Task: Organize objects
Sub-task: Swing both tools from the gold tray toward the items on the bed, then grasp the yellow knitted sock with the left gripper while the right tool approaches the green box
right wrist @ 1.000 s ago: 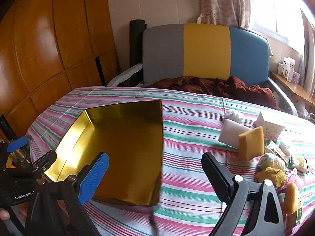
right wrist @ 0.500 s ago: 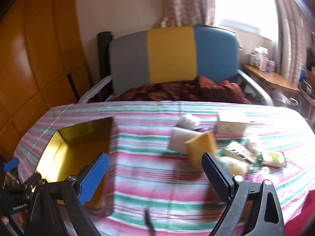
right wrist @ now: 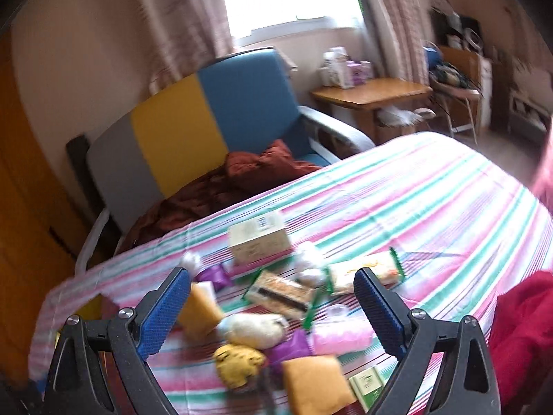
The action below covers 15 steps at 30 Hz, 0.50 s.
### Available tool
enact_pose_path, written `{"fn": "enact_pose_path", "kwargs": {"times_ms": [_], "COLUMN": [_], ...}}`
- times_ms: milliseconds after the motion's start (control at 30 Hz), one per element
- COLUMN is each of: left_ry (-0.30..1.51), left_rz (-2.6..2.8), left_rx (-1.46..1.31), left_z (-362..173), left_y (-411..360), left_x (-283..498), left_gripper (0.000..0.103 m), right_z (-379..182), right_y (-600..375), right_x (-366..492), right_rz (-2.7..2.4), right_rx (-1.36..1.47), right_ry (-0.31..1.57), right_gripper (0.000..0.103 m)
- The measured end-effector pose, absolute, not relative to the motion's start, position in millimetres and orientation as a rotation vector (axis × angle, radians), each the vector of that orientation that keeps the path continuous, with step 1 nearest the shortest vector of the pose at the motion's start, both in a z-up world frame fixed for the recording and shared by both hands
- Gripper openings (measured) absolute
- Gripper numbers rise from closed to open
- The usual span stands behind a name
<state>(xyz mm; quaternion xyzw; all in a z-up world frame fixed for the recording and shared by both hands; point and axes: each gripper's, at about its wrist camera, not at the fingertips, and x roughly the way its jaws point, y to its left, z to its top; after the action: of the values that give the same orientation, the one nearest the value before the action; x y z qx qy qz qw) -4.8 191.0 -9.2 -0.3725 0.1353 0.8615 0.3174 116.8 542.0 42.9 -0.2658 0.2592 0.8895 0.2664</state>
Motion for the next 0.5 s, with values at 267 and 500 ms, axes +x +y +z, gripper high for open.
{"fn": "enact_pose_path", "kwargs": {"times_ms": [267,500], "left_ry": [0.345,0.361], "left_rz": [2.046,1.890], "left_rx": [-0.940,-1.024], "left_z": [-13.3,-32.5], "left_y": [273.2,343.6], "left_x": [0.9,-5.6], "left_gripper": [0.103,0.103], "right_z": [-2.6,-11.8], "right_y": [573.3,585.2], "right_x": [138.8,155.0], "right_rz": [2.360,2.355], "right_rx": [-0.697,-0.600], "right_ry": [1.018,1.175], "right_gripper": [0.097,0.097]}}
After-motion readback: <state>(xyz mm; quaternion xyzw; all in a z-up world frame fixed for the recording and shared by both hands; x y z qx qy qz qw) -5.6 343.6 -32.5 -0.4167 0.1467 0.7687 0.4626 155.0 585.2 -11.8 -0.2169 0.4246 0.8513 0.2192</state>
